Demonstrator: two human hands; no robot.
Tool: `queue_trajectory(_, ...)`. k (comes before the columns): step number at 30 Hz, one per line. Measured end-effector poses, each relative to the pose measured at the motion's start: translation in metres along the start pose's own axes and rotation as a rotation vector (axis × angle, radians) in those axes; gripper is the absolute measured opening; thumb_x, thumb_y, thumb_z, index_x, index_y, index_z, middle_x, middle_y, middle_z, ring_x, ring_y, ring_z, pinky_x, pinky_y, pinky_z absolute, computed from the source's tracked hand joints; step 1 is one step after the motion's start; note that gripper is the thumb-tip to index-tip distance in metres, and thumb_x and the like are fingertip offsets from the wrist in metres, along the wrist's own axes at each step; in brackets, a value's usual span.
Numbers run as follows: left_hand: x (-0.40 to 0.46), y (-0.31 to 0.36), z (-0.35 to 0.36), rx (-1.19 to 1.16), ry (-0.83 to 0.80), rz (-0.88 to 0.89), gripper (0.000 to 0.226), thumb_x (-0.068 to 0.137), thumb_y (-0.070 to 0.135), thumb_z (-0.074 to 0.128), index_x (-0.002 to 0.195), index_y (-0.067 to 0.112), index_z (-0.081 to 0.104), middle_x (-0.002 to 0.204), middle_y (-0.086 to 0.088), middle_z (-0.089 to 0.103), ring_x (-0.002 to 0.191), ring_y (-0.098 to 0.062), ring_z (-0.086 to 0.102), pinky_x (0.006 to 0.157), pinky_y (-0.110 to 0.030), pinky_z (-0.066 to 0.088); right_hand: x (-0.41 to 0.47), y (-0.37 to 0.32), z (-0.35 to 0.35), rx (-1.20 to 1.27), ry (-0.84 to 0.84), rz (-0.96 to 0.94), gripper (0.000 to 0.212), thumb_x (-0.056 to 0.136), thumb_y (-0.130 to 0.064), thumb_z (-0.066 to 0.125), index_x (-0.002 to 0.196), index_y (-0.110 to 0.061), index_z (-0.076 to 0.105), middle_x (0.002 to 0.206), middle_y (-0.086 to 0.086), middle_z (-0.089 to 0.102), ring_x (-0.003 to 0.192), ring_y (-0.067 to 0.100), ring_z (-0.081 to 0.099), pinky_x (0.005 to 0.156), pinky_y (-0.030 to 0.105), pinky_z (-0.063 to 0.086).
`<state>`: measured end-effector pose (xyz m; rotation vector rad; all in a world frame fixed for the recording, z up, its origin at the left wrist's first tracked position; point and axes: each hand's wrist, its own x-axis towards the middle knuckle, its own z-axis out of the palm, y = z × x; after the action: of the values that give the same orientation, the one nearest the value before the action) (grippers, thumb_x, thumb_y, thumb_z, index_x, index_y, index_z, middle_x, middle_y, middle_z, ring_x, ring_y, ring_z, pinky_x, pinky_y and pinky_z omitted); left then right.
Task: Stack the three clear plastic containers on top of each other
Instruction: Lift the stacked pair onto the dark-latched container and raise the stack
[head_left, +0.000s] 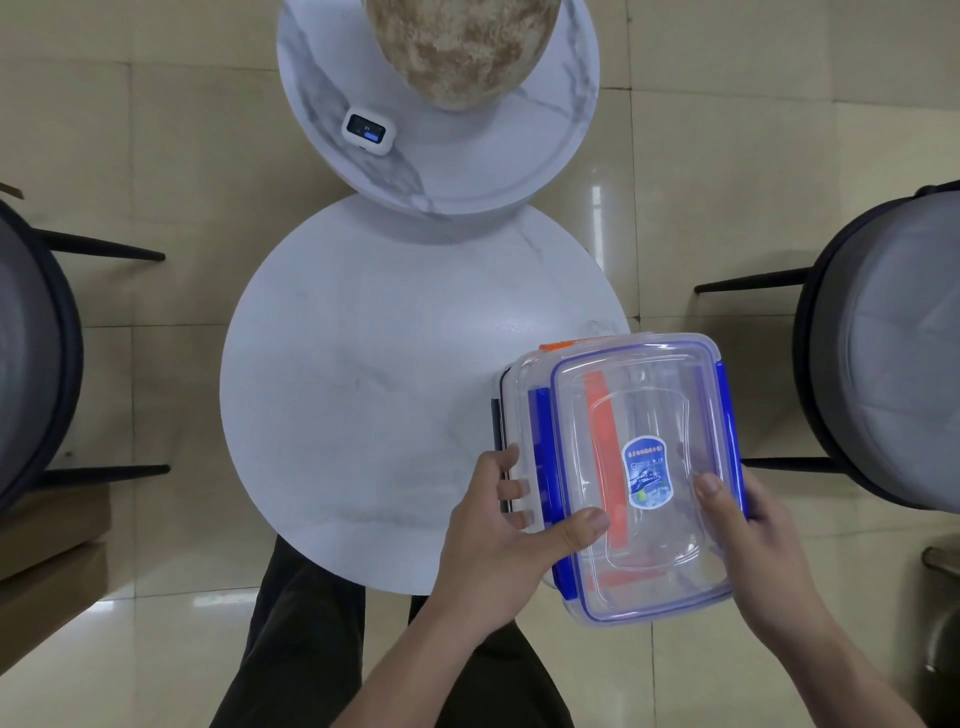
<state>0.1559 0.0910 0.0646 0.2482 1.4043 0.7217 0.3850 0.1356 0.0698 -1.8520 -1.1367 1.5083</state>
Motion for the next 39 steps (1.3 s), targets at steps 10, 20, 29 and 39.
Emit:
queue_trajectory(10, 0.0018, -0.003, -0.0013, 0.008, 0.01, 0.02, 0.077, 0.047, 0.063, 0.088, 0.111, 0.055, 0.045, 0.117, 0.019, 0.062, 0.104, -0.013, 0.071, 0.068, -0.022, 0.064, -0.0006, 0.0017, 0.0008, -0.008, 0.02, 0.004, 0.046, 0.085, -0.049, 0.063, 0.117, -0.016, 0.07, 0.098, -0.006, 0.08, 0.083, 0.006, 0.077, 0.059, 0.012, 0.057)
queue_trajectory(20, 0.002, -0.0055, -0.0008, -0.004, 0.023, 0.037, 0.073, 0.048, 0.064, 0.087, 0.109, 0.055, 0.047, 0.115, 0.019, 0.063, 0.102, -0.014, 0.072, 0.068, -0.024, 0.064, -0.0041, 0.0054, 0.0029, -0.004, 0.009, 0.018, 0.056, 0.082, -0.055, 0.061, 0.12, -0.014, 0.069, 0.1, -0.005, 0.08, 0.086, 0.006, 0.077, 0.06, 0.013, 0.057)
queue_trajectory(29, 0.0017, -0.004, -0.0011, 0.005, 0.014, 0.028, 0.077, 0.047, 0.064, 0.088, 0.111, 0.054, 0.047, 0.116, 0.017, 0.063, 0.102, -0.014, 0.073, 0.064, -0.021, 0.062, -0.0042, 0.0068, 0.0028, -0.012, 0.013, 0.011, 0.055, 0.084, -0.055, 0.059, 0.119, -0.013, 0.07, 0.096, -0.009, 0.08, 0.084, 0.002, 0.076, 0.062, 0.012, 0.056)
queue_trajectory(39, 0.0016, -0.0032, -0.0035, 0.045, -0.003, 0.003, 0.09, 0.052, 0.064, 0.087, 0.129, 0.047, 0.045, 0.118, 0.022, 0.061, 0.101, -0.011, 0.071, 0.064, -0.018, 0.061, -0.0048, 0.0041, 0.0051, -0.028, 0.03, 0.013, 0.042, 0.092, -0.046, 0.059, 0.123, -0.02, 0.069, 0.105, -0.007, 0.079, 0.093, 0.006, 0.076, 0.066, 0.013, 0.057)
